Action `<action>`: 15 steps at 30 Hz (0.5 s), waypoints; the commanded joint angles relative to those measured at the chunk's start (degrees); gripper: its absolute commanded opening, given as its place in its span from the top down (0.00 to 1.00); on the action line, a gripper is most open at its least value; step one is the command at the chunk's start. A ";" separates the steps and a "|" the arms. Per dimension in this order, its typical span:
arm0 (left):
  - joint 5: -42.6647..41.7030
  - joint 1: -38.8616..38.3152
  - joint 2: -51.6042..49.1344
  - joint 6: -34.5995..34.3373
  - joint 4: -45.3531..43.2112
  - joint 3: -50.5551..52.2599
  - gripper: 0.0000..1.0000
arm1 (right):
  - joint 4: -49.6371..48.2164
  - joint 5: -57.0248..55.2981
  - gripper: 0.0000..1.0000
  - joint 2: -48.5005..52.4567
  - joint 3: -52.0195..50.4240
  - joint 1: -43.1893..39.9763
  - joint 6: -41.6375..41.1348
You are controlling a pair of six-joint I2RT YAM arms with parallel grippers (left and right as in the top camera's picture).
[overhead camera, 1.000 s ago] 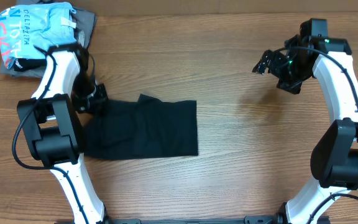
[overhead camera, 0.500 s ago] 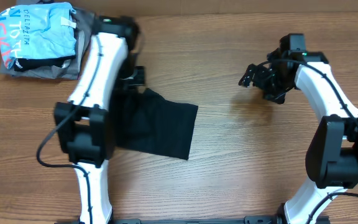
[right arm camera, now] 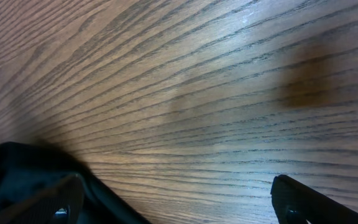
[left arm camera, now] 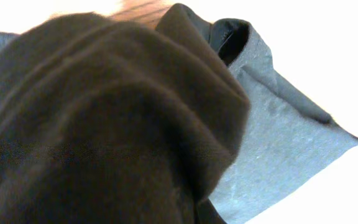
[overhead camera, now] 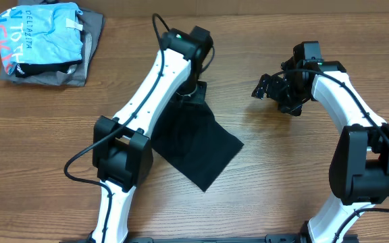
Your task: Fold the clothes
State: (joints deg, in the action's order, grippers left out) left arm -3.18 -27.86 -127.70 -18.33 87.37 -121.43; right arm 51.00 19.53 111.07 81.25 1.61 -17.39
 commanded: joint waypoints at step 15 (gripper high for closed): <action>13.70 2.49 -1.55 -2.62 1.57 -2.69 0.96 | -0.07 0.20 0.01 -0.35 -0.28 0.15 -0.39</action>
State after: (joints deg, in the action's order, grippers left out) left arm 3.64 -30.13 -128.62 -19.16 87.94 -121.49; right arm 50.72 19.51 111.07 81.25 1.61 -17.78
